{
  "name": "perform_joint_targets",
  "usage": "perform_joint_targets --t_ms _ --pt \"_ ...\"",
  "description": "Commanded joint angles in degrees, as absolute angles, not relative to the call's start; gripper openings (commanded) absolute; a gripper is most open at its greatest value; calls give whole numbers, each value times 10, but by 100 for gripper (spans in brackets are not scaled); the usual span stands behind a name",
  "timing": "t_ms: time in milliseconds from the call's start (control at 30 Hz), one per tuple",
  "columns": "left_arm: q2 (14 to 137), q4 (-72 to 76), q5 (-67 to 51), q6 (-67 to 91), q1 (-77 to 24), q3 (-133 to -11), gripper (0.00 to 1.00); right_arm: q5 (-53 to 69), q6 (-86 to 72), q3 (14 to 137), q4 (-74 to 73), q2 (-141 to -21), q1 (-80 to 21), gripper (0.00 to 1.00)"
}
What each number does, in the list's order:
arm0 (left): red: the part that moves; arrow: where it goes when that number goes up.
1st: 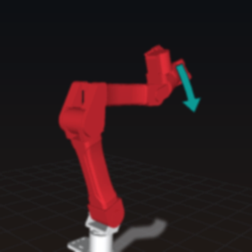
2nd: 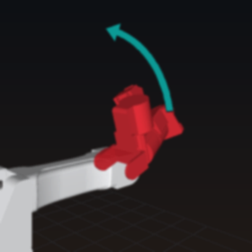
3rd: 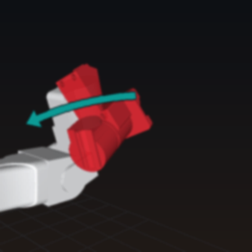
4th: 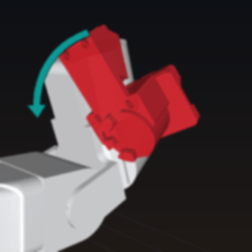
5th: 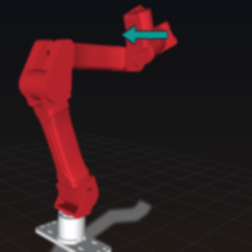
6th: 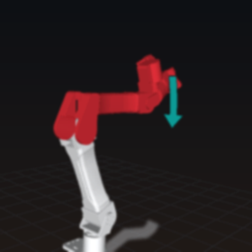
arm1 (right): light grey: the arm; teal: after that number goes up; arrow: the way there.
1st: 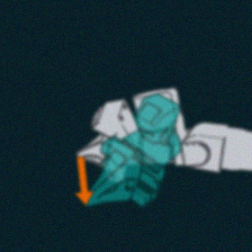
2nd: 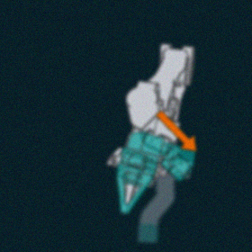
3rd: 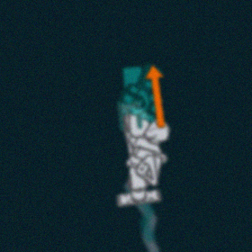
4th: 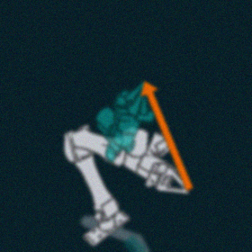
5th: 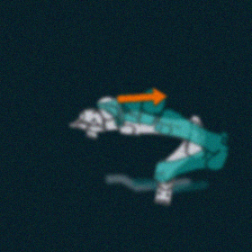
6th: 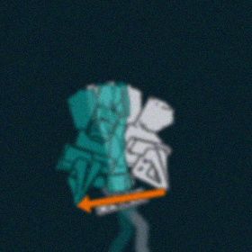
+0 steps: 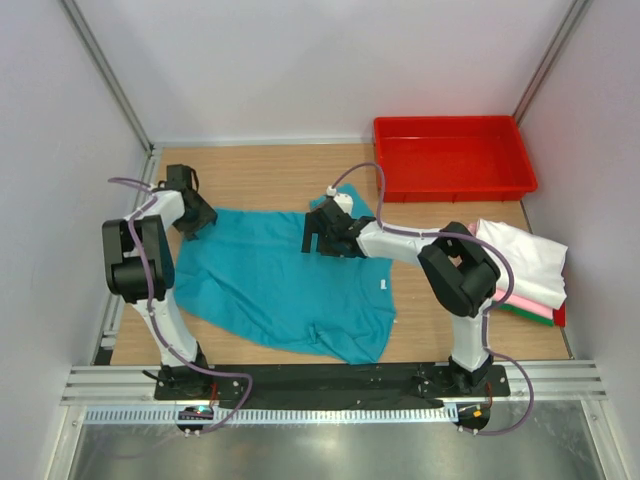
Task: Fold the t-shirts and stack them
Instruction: Flatten the tshirt out
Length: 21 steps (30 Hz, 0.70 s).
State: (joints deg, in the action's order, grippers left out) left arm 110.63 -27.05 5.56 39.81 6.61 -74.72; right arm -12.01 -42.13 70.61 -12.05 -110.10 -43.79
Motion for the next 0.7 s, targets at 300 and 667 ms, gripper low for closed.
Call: perform_joint_targets --t_ms 300,667 --pt "949 -339 83 364 82 -757 78 -162 -325 974 -251 -1142 -379 100" --pt "1072 -378 3 275 104 -951 74 -144 -237 1254 -367 -1331 -309 98"
